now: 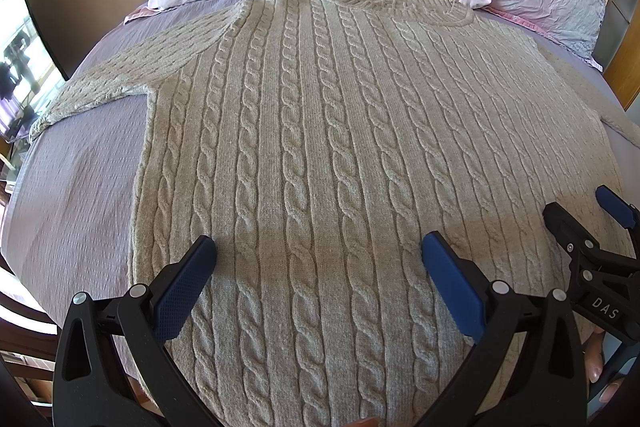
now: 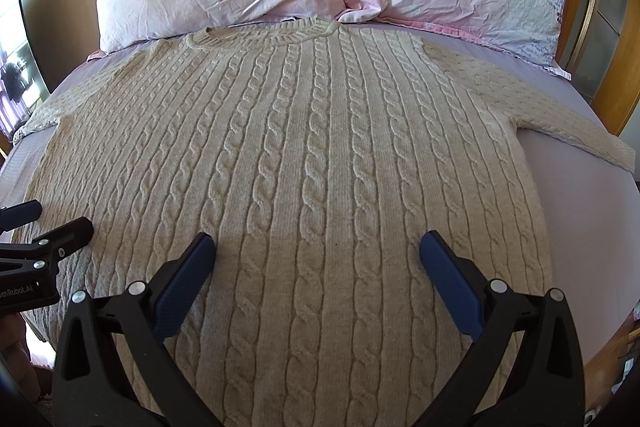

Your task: Fold small clothes

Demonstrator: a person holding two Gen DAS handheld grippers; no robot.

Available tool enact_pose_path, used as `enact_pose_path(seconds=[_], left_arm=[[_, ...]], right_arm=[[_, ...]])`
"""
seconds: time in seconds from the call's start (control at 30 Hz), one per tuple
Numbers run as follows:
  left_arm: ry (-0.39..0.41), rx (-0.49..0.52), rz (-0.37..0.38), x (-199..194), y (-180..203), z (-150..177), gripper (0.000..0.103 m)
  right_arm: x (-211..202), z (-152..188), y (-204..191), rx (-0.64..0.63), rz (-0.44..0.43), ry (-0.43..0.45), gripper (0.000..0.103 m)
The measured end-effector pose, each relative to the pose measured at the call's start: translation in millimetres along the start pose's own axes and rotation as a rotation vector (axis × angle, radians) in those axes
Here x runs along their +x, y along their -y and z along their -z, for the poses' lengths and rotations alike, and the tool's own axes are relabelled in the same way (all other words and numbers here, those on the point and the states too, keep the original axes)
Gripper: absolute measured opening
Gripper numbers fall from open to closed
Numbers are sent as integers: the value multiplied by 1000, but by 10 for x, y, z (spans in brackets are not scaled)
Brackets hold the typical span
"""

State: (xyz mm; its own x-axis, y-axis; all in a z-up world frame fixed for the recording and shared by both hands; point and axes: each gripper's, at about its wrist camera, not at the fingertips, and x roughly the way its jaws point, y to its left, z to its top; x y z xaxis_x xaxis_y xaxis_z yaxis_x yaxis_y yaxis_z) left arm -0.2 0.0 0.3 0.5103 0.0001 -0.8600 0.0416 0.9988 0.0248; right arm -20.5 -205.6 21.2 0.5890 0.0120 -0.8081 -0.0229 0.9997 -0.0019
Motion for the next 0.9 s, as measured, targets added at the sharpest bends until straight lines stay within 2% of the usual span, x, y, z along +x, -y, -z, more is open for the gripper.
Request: enact_pose_path(seconds=[0.23, 0.3, 0.37, 0.4, 0.43, 0.5, 0.57, 0.63, 0.67, 0.77, 0.9], left_arm=[[3, 6, 1, 0, -1, -2, 102], [8, 7, 2, 1, -6, -1, 102], [21, 7, 3, -5, 2, 17, 102], [32, 9, 3, -17, 2, 38, 102], [45, 10, 4, -25, -13, 33, 102], [65, 13, 4, -39, -10, 62, 102], [87, 17, 4, -69, 0, 101, 102], [99, 22, 13, -72, -7, 102, 102], [104, 23, 24, -73, -23, 93, 102], [150, 9, 70, -105, -108, 45, 102], [268, -79, 190, -212, -396, -73, 102]], right_arm=[[-81, -2, 18, -39, -29, -20, 101], [-36, -26, 21, -67, -65, -25, 101], [-46, -51, 55, -118, -131, -47, 101], [-70, -80, 173, -104, -180, -52, 101], [-133, -92, 324, -59, -197, -33, 101], [-248, -207, 904, 101, -186, 47, 101], [-311, -290, 1629, 322, -137, 116, 101], [-313, -295, 2395, 561, -83, 141, 101], [-295, -286, 2722, 653, -69, 150, 99], [-222, -230, 3600, 890, -8, 151, 81], [-96, -129, 4317, 1095, 24, 151, 71]])
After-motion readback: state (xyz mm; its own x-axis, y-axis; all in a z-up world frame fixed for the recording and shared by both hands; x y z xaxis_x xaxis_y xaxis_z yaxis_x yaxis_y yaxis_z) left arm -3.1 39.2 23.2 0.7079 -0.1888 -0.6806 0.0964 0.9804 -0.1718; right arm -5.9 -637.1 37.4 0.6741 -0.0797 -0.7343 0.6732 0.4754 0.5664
